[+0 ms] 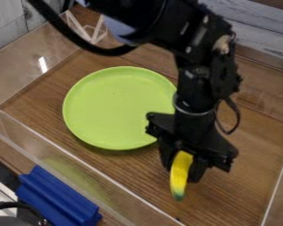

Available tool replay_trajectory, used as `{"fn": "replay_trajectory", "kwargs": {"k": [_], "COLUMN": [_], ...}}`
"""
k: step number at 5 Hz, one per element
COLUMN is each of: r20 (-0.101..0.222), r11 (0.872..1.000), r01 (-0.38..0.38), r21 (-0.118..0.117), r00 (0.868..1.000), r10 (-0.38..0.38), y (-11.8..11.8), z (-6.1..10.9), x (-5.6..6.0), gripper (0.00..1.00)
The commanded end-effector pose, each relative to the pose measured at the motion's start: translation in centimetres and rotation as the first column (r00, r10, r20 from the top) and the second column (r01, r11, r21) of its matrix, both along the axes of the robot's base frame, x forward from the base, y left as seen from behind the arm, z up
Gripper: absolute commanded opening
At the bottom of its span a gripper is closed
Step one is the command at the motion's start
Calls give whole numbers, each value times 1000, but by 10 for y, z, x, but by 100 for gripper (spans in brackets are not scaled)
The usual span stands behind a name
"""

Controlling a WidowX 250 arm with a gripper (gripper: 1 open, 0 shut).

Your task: Put the banana in the green plate

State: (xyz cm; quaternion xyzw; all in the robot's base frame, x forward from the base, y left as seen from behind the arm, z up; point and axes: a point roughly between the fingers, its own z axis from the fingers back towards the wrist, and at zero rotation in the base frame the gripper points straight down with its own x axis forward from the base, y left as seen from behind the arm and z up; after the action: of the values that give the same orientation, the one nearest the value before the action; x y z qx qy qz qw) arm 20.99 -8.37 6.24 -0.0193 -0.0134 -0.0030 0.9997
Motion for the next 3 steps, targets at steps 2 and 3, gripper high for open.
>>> {"fn": "replay_trajectory", "kwargs": {"k": [2, 3], "r20": [57, 62], "r11": [999, 997], "r01": [-38, -79], "r21": [4, 16], "r00": [998, 995], "r10": [38, 78], "y": [22, 44], "z": [59, 81], "x": [12, 16], "gripper": [0, 0]}}
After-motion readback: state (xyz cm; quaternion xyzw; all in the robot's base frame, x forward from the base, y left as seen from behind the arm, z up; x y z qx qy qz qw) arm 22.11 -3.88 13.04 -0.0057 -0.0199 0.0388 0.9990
